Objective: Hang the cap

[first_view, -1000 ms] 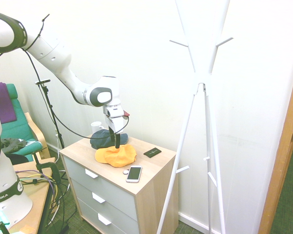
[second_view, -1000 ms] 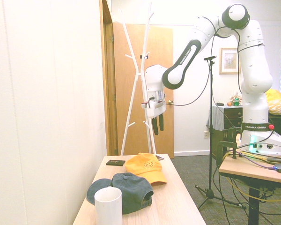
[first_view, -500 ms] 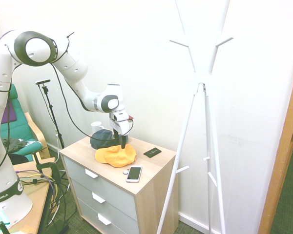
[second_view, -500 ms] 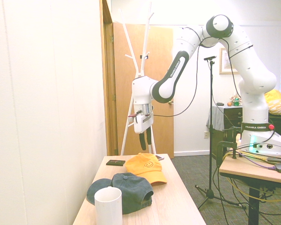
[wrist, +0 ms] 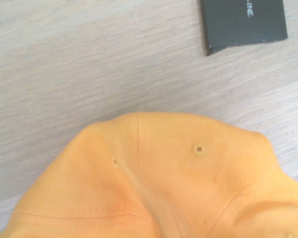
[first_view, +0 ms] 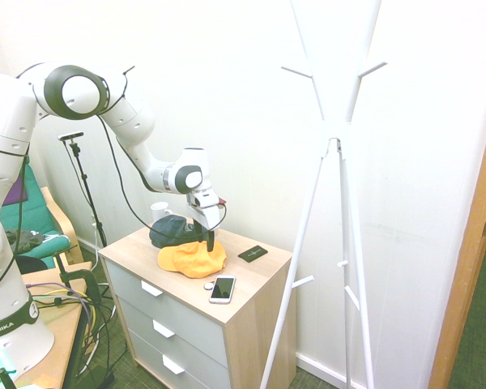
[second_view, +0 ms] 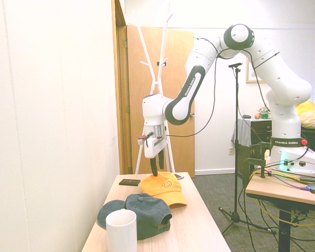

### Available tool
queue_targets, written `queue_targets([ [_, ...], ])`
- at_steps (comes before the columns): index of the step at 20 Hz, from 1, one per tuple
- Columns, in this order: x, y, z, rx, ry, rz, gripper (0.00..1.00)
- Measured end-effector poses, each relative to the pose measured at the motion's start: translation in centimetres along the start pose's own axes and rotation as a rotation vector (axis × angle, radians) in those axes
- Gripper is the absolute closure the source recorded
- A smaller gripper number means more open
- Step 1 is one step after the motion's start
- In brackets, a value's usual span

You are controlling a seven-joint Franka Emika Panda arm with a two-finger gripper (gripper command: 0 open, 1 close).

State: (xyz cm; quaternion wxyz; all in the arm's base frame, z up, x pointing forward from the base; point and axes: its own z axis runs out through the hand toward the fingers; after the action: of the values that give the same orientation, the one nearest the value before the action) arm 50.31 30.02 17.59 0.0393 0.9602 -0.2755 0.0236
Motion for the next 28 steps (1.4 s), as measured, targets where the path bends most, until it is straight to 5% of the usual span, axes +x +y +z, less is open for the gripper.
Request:
queue_targets([
  [28,1.3,-1.0,0.3,-0.026,0.006,0.011,1.00],
])
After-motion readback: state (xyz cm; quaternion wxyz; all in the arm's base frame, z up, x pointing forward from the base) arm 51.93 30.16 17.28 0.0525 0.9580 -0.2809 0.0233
